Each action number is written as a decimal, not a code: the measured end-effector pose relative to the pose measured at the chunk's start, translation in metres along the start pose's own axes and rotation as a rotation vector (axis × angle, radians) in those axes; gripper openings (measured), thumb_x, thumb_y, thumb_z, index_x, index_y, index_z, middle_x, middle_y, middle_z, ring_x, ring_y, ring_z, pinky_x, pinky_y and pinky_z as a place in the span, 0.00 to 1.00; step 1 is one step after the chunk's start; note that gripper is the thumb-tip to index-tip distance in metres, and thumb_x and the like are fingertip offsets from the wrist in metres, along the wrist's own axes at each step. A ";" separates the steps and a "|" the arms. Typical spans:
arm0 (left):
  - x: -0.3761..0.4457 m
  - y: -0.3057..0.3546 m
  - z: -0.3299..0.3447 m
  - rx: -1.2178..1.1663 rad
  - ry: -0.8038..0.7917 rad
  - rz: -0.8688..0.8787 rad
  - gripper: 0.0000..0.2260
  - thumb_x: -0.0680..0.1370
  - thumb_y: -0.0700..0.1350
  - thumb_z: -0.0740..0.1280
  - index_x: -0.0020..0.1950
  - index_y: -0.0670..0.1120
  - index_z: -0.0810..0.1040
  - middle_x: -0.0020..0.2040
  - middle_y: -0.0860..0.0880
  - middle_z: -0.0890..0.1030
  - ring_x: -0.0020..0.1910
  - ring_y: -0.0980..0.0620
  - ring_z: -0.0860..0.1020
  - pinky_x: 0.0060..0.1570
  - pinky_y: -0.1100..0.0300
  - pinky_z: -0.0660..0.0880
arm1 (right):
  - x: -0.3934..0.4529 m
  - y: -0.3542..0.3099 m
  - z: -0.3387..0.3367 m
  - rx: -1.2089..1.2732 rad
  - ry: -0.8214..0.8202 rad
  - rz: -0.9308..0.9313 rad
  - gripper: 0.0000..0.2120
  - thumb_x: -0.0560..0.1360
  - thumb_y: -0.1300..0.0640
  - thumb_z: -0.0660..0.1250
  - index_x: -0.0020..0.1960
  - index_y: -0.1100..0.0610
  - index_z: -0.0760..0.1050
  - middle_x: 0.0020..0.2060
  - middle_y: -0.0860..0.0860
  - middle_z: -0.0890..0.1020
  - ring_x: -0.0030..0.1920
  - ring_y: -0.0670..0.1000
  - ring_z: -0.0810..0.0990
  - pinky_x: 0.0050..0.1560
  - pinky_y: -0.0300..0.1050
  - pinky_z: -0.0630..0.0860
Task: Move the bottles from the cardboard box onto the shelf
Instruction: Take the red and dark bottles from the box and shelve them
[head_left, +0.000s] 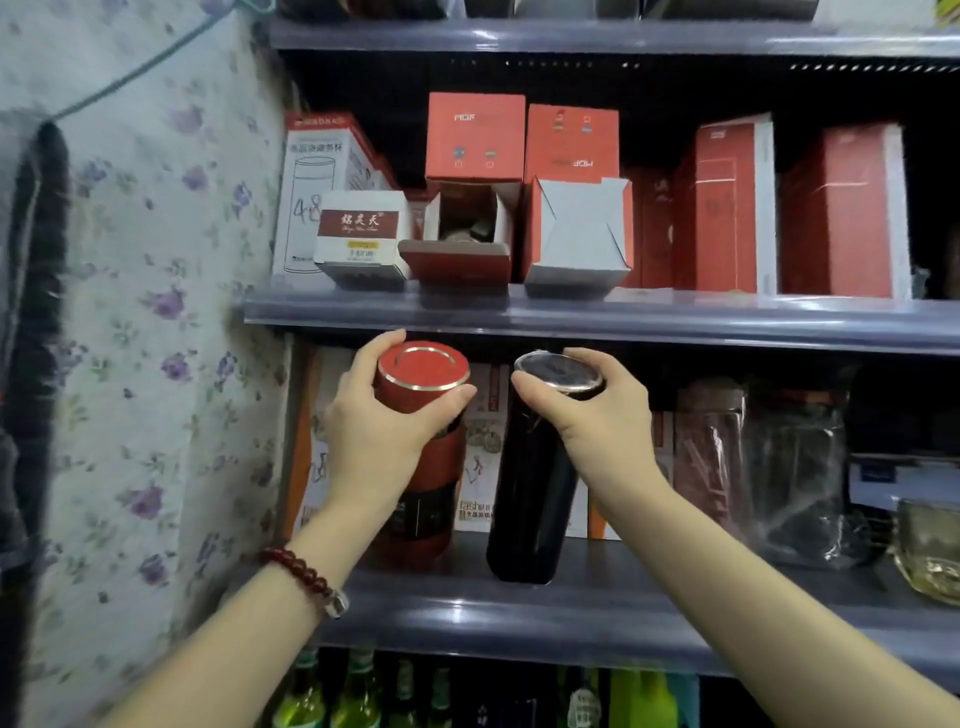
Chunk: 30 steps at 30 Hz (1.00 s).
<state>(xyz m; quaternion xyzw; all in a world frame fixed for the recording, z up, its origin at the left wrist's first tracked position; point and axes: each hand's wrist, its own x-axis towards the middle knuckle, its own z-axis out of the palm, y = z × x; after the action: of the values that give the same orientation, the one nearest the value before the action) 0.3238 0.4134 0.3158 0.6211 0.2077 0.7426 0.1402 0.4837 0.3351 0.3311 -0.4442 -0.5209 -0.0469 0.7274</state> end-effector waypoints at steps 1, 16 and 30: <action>0.001 -0.004 0.002 -0.012 -0.020 -0.017 0.33 0.57 0.64 0.74 0.61 0.61 0.73 0.54 0.57 0.78 0.55 0.55 0.77 0.55 0.57 0.75 | 0.002 0.004 0.001 -0.003 0.001 0.011 0.30 0.56 0.39 0.77 0.56 0.46 0.77 0.47 0.42 0.82 0.50 0.40 0.80 0.53 0.38 0.77; 0.039 -0.056 0.029 -0.142 -0.265 -0.396 0.28 0.58 0.69 0.72 0.52 0.55 0.78 0.48 0.57 0.83 0.49 0.57 0.80 0.44 0.62 0.76 | 0.028 0.045 0.024 0.036 -0.168 0.262 0.37 0.57 0.40 0.78 0.63 0.49 0.71 0.54 0.46 0.81 0.56 0.50 0.79 0.62 0.53 0.75; 0.003 -0.099 0.004 -0.186 -0.555 -0.426 0.29 0.64 0.54 0.76 0.62 0.64 0.70 0.55 0.62 0.79 0.55 0.63 0.78 0.54 0.60 0.74 | -0.011 0.080 0.008 -0.107 -0.304 0.238 0.47 0.57 0.41 0.80 0.69 0.52 0.63 0.57 0.44 0.77 0.56 0.44 0.77 0.48 0.34 0.73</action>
<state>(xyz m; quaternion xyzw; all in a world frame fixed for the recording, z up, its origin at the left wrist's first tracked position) 0.3222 0.5021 0.2706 0.7264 0.2180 0.5154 0.3989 0.5152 0.3846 0.2750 -0.5426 -0.5653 0.0792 0.6162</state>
